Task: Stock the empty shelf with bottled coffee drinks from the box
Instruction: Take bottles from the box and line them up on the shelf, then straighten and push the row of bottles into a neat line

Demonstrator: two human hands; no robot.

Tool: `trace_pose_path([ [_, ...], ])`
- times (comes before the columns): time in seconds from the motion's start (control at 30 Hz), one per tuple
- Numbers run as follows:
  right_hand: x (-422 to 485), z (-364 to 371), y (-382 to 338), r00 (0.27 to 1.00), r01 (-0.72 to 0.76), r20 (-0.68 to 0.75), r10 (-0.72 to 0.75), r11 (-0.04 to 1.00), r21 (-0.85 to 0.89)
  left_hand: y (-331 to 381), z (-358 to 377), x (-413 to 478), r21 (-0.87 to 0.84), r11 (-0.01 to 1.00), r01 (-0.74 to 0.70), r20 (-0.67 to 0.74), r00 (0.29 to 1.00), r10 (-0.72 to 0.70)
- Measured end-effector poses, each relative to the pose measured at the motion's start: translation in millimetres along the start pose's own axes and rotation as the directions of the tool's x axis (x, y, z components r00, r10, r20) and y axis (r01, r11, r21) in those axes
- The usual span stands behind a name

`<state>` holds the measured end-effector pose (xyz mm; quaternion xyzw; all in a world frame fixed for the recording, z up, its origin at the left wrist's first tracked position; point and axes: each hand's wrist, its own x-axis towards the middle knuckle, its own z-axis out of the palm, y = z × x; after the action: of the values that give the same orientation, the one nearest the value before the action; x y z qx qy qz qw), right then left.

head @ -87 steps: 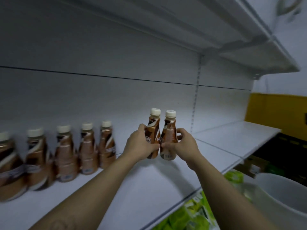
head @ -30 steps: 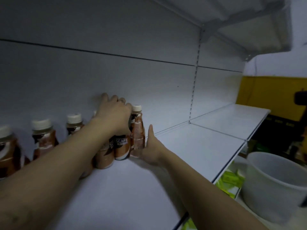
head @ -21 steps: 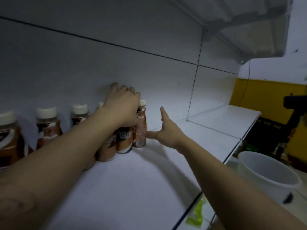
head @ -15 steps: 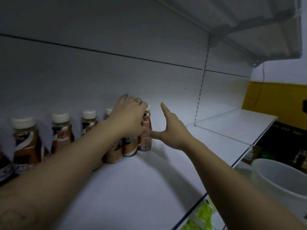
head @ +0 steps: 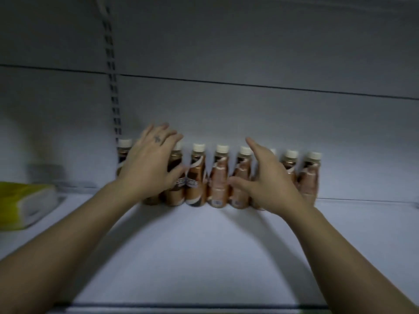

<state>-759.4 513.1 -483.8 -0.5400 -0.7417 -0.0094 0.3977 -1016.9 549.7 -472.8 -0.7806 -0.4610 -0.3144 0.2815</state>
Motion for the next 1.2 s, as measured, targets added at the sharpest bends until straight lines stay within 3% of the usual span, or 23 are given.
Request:
trace_pose_path([
  [0.1, 2.4, 24.2, -19.1, 0.996, 0.053, 0.066, -0.054, 0.998, 0.022, -21.5, 7.4, -31.7, 0.074, 0.994, 0.086, 0.062, 0.994, -0.09],
  [0.27, 11.4, 66.2, -40.5, 0.983, 0.143, 0.117, -0.144, 0.99, 0.017, -52.5, 26.9, -53.8, 0.048, 0.975, 0.215, 0.021, 0.976, -0.217],
  [0.4, 27.7, 93.0, -56.5, 0.981, 0.186, 0.047, -0.187, 0.982, 0.026, -72.1, 33.2, -50.3, -0.045, 0.951, 0.307, -0.039, 0.95, -0.308],
  [0.57, 52.4, 116.6, -86.8, 0.975, 0.213, -0.062, -0.213, 0.977, -0.011, -99.8, 36.6, -56.9, -0.237, 0.87, 0.434, -0.177, 0.861, -0.477],
  [0.67, 64.0, 126.9, -104.3, 0.967, 0.236, -0.101, -0.235, 0.972, 0.004, -110.4, 42.6, -62.3, -0.314, 0.788, 0.53, -0.072, 0.814, -0.577],
  [0.77, 56.4, 140.1, -105.5, 0.969, 0.21, -0.125, -0.212, 0.977, -0.029, -103.4, 57.5, -63.2, -0.447, 0.707, 0.548, 0.074, 0.81, -0.582],
  [0.87, 37.0, 150.1, -92.6, 0.967, 0.25, -0.032, -0.252, 0.966, -0.072, -90.3, 73.5, -65.7, -0.546, 0.635, 0.547, 0.142, 0.807, -0.573],
  [0.93, 32.2, 155.5, -82.2, 0.958, 0.286, 0.044, -0.283, 0.954, -0.091, -91.8, 78.9, -66.7, -0.541, 0.625, 0.563, 0.144, 0.794, -0.591],
  [1.2, 27.1, 160.5, -76.2, 0.961, 0.246, 0.124, -0.246, 0.969, 0.017, -97.5, 78.1, -67.7, -0.546, 0.621, 0.562, 0.219, 0.812, -0.541],
])
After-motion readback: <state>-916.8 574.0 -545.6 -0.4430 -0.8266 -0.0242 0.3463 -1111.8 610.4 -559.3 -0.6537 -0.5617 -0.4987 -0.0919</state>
